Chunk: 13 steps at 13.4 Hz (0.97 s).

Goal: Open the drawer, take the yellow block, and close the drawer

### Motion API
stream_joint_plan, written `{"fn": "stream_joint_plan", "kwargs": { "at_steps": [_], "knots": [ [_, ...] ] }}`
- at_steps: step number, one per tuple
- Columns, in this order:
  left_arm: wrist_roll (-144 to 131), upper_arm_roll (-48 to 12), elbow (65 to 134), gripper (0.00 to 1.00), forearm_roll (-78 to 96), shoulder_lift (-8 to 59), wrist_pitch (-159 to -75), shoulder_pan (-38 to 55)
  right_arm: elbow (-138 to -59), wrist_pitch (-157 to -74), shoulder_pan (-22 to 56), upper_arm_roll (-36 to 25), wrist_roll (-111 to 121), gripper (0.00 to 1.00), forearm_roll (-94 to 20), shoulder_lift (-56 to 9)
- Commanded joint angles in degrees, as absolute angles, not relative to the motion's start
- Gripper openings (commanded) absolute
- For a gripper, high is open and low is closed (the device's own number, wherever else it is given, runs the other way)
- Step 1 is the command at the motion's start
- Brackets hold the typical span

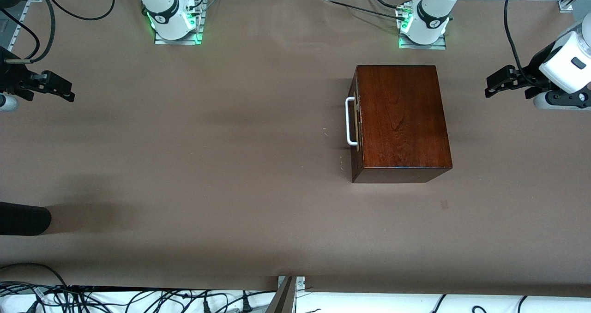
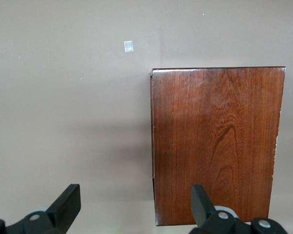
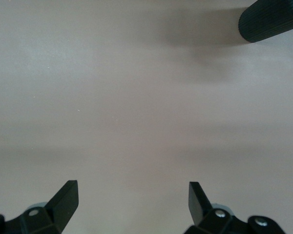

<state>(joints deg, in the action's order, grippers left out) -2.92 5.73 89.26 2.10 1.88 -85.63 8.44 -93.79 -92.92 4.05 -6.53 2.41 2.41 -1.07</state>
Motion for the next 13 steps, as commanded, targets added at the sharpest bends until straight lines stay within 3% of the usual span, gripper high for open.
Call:
{"fn": "stream_joint_plan", "kwargs": {
  "at_steps": [1,13],
  "knots": [
    [-1.94,5.19,91.39,1.0,1.85,-0.69,-86.31,8.0,-93.6,-92.81,4.04,-6.42,1.76,1.0,1.93,-1.49],
    [-3.95,5.01,89.12,1.0,1.93,0.18,-85.87,8.17,-93.34,-92.29,4.04,-6.42,1.84,1.0,1.85,-1.32]
  ]
}}
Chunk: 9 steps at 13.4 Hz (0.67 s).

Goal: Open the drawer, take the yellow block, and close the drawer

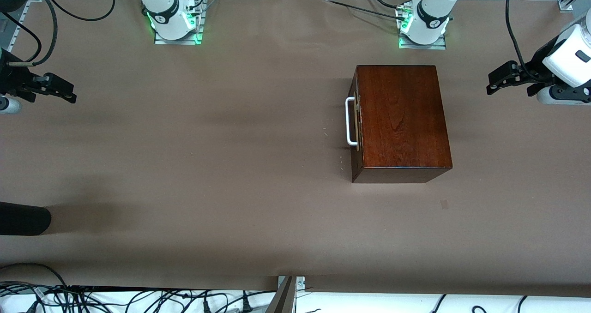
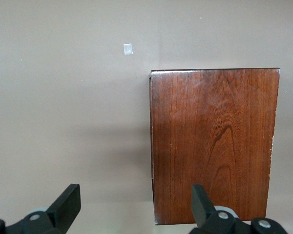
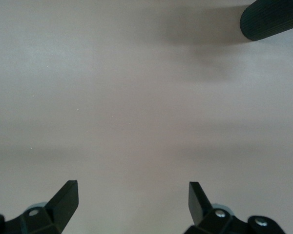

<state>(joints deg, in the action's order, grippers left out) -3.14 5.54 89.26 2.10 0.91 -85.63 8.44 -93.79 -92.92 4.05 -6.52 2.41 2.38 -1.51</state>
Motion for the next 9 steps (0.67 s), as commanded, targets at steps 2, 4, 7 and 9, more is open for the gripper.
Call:
{"fn": "stream_joint_plan", "kwargs": {
  "at_steps": [2,4,7,9],
  "knots": [
    [-4.13,4.83,89.12,1.0,1.93,0.18,-85.96,8.17,-93.25,-92.29,4.04,-6.42,1.85,1.0,1.85,-1.32],
    [-3.52,5.01,89.12,1.0,1.85,0.26,-86.13,8.09,-93.25,-92.29,4.13,-6.33,1.76,1.0,1.85,-1.41],
    [-4.13,5.01,89.03,1.0,1.85,0.26,-85.87,8.09,-93.25,-92.29,4.39,-6.07,1.76,1.0,1.93,-1.41],
    [-4.04,4.92,88.77,1.0,1.85,0.35,-85.96,8.09,-93.25,-92.29,4.39,-6.06,1.76,1.0,1.93,-1.41]
  ]
}}
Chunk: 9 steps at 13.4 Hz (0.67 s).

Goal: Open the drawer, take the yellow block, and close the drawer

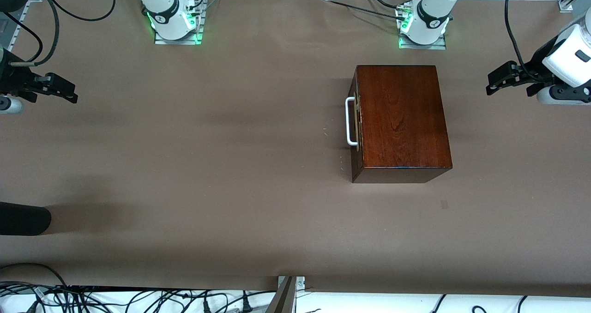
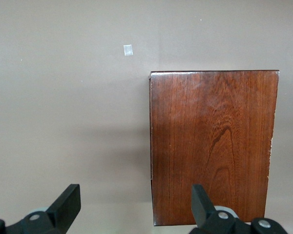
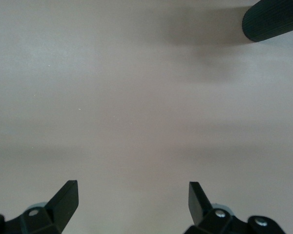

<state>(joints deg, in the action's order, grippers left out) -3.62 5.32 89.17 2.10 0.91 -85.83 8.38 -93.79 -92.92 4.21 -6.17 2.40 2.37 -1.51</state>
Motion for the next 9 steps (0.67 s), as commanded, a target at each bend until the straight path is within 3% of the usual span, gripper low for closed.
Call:
{"fn": "stream_joint_plan", "kwargs": {
  "at_steps": [1,9],
  "knots": [
    [-4.04,4.92,88.77,1.0,1.76,0.35,-85.96,8.09,-93.25,-92.29,4.39,-6.06,1.76,1.0,1.93,-1.41],
    [-4.13,4.92,88.42,1.0,-1.83,0.44,-85.87,8.09,-93.25,-92.29,3.96,-6.59,1.85,1.0,1.93,-1.5]
  ]
}}
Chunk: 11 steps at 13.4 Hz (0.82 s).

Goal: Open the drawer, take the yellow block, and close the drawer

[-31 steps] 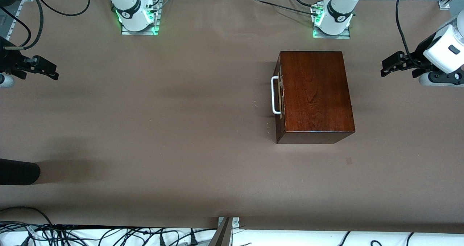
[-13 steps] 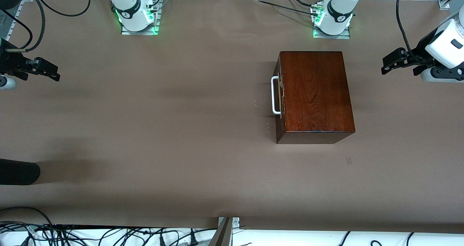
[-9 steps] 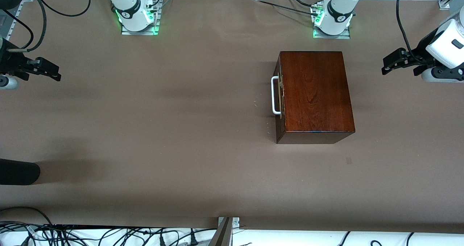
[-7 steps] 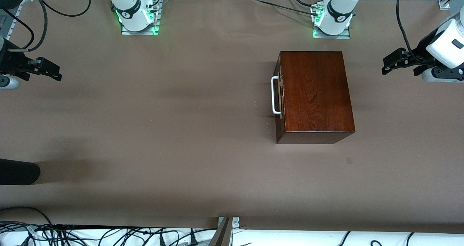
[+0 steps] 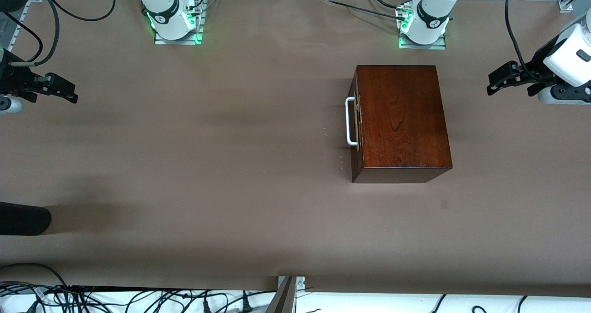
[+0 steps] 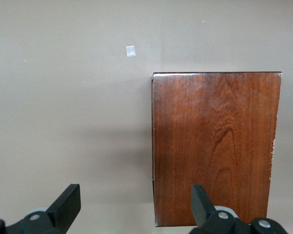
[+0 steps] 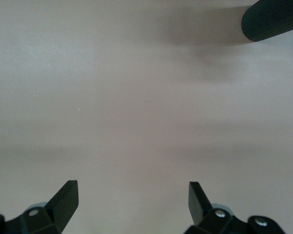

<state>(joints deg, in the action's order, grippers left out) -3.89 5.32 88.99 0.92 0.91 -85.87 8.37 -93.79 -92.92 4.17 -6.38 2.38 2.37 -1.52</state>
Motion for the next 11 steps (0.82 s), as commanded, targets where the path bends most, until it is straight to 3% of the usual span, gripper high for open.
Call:
{"fn": "stream_joint_plan", "kwargs": {
  "at_steps": [1,11],
  "knots": [
    [-4.13,4.92,88.07,1.0,-2.37,0.44,-85.96,8.09,-93.25,-92.29,3.87,-6.68,1.85,1.0,1.93,-1.58],
    [-4.13,5.18,85.17,1.0,-1.58,2.72,-86.04,8.09,-93.25,-92.2,3.78,-7.29,2.29,1.0,1.93,-1.49]
  ]
}}
